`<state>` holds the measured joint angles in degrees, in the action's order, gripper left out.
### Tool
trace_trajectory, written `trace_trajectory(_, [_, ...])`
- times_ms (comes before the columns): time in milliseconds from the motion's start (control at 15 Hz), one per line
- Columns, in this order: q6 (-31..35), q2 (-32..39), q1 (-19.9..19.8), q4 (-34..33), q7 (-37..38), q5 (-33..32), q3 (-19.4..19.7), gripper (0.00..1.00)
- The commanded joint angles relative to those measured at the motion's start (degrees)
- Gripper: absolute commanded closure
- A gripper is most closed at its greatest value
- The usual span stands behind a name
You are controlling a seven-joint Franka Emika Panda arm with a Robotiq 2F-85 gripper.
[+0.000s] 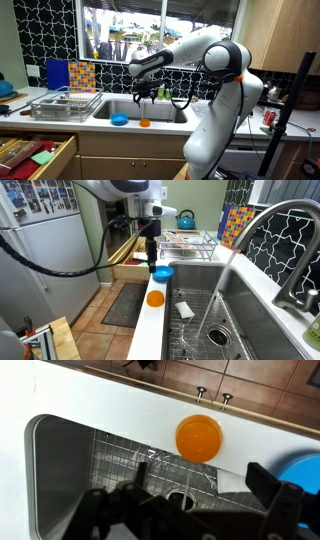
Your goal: Rinse the orange bowl under the faucet
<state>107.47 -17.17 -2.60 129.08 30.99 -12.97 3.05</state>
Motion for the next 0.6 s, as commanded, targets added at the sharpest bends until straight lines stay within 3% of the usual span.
trace_trajectory(0, [5.07, -5.25, -1.77, 9.33, -11.06, 1.15, 1.12, 0.0])
trace_trajectory(333, [15.63, -5.67, -3.26, 15.88, -16.44, 1.37, 1.46, 0.0])
trace_trajectory(533, [16.74, -4.76, -3.34, 17.46, -17.94, 2.99, 1.43, 0.0])
